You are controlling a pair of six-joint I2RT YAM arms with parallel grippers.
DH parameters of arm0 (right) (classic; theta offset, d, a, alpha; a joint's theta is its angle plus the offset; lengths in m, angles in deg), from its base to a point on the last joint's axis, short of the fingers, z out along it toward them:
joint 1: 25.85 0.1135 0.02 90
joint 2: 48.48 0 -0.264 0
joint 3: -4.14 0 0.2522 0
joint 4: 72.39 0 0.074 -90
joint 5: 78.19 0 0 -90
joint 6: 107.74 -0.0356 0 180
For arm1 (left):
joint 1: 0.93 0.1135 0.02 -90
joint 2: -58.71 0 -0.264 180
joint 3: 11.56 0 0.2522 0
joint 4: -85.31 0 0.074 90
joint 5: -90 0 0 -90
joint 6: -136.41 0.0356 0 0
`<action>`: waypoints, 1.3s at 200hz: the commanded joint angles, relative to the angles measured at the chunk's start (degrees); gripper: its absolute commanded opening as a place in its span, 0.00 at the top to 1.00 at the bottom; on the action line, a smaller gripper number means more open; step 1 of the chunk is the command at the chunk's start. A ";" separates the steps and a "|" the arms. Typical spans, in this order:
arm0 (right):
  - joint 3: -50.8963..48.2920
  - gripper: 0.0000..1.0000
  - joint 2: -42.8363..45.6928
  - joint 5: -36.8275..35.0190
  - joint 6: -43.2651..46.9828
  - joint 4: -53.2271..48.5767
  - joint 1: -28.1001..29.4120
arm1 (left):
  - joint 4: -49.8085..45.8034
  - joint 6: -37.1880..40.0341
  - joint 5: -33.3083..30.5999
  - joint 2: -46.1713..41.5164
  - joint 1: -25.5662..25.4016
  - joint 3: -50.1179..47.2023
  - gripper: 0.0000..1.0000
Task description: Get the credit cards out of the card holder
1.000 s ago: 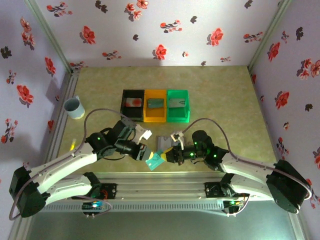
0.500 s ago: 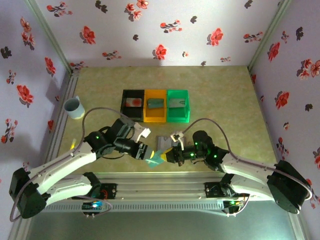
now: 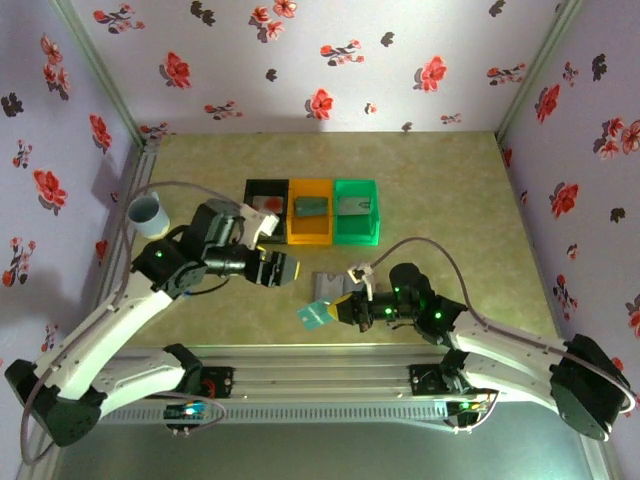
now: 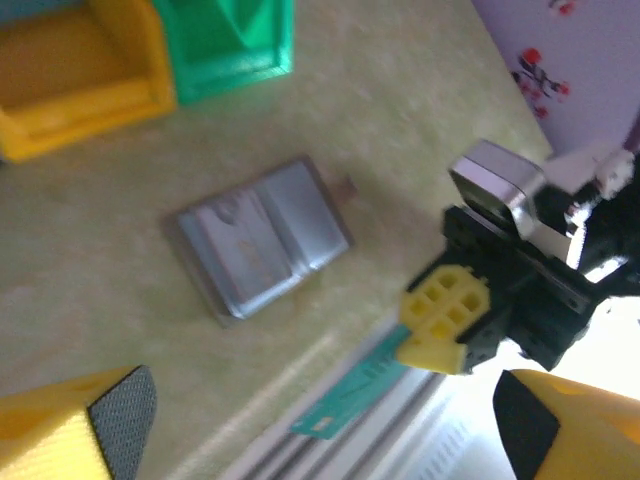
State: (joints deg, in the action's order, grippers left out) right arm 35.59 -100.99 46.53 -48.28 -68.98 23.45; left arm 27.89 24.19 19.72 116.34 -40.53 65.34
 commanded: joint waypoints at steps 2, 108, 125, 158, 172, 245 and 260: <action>3.17 1.00 3.44 -6.59 2.02 -6.60 -0.56 | -2.32 1.58 -11.11 -2.54 2.24 2.58 0.02; 12.37 1.00 11.91 -31.24 -1.87 -18.67 -0.73 | 19.04 1.92 -42.82 -7.75 4.95 -10.11 0.00; 13.68 1.00 11.48 -33.35 -2.44 -18.96 -0.74 | 20.69 0.01 -43.46 -9.62 6.66 -13.77 0.00; 17.31 1.00 9.24 -39.93 -2.96 -22.13 -0.86 | 21.99 2.36 -49.11 -10.98 7.16 -15.41 0.00; 18.37 1.00 8.21 -42.40 -3.56 -22.50 -0.80 | 21.51 2.52 -49.85 -11.17 7.23 -15.32 0.00; 24.59 1.00 1.70 -55.57 -7.91 -24.83 -1.24 | 23.75 2.35 -51.91 -12.54 7.25 -17.86 0.00; 26.63 1.00 -0.45 -55.89 -8.42 -25.75 -1.68 | 23.97 2.44 -52.79 -12.38 7.25 -18.20 0.00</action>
State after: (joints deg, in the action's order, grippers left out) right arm 58.34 -99.04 -3.76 -54.38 -92.50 22.51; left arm 49.62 25.85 -29.67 104.60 -33.64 48.09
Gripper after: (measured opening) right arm 0.041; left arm 0.997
